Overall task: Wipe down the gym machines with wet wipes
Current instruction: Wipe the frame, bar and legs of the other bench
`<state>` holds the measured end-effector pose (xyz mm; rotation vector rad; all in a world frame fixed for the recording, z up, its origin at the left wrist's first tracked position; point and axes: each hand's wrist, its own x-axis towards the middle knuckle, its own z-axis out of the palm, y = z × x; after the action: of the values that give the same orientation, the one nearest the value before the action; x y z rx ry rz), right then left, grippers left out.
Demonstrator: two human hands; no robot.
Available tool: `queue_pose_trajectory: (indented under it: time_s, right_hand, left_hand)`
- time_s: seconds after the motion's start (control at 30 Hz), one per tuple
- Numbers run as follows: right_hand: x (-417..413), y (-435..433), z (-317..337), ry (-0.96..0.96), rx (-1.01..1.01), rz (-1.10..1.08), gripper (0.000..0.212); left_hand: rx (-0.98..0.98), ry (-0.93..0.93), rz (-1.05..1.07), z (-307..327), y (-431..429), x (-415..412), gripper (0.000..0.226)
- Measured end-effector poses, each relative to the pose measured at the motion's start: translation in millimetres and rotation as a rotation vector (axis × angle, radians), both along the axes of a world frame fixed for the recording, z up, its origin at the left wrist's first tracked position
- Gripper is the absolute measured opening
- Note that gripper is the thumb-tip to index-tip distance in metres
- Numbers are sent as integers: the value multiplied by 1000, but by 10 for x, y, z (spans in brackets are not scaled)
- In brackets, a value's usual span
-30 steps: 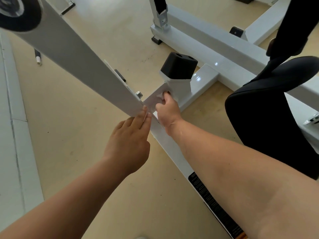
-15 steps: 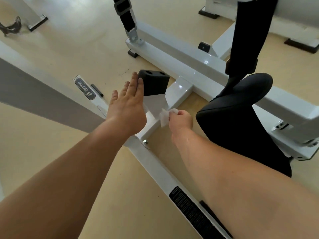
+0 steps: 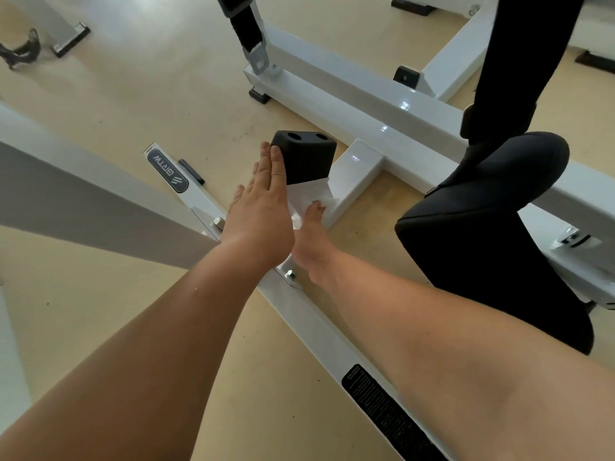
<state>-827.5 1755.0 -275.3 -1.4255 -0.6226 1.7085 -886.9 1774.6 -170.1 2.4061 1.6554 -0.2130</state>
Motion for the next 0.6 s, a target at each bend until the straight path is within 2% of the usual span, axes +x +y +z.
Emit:
queue_pose_trajectory:
  time_s: [0.03, 0.07, 0.13, 0.23, 0.3, 0.37, 0.43, 0.53, 0.6]
  right_hand:
    - [67, 36, -43, -128, -11, 7, 86]
    - [149, 58, -77, -174, -30, 0, 79]
    - [217, 103, -176, -196, 10, -40, 80]
    - [39, 121, -218, -184, 183, -129, 85]
    - [-134, -1, -227, -203, 228, -95, 85]
    - [-212, -127, -300, -257, 242, -40, 88]
    - [-174, -147, -427, -220, 191, 7, 95]
    - [132, -20, -398, -121, 55, -100, 75]
    - [341, 85, -302, -67, 68, -219, 64]
  left_hand:
    - [-2, -2, 2, -2, 7, 4, 94]
    - [-2, -3, 3, 3, 14, 2, 97]
    - [3, -13, 9, 2, 23, -24, 99]
    - [6, -50, 21, -8, 17, -56, 96]
    - [0, -83, 18, -23, 3, -51, 85]
    - [1, -101, 10, -21, -7, -43, 84]
    - [-8, -111, 10, -34, 6, -47, 88]
    - [-45, -126, 28, -29, 34, -85, 98]
    - [-42, -155, 26, 25, 75, -86, 94]
